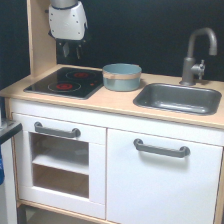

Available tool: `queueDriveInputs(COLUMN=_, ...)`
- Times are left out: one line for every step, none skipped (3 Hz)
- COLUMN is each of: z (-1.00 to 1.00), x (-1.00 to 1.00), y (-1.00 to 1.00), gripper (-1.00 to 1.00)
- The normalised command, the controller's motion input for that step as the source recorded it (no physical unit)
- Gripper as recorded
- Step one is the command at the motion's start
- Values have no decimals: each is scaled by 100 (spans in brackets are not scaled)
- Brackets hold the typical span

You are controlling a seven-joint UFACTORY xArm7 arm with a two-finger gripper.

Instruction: Place the pot in the sink

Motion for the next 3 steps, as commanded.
queueDriveInputs(z=0, x=1, y=-7, gripper=100)
queueDriveInputs(z=-1, x=2, y=-6, gripper=100)
queueDriveInputs(z=-3, x=4, y=-5, gripper=100)
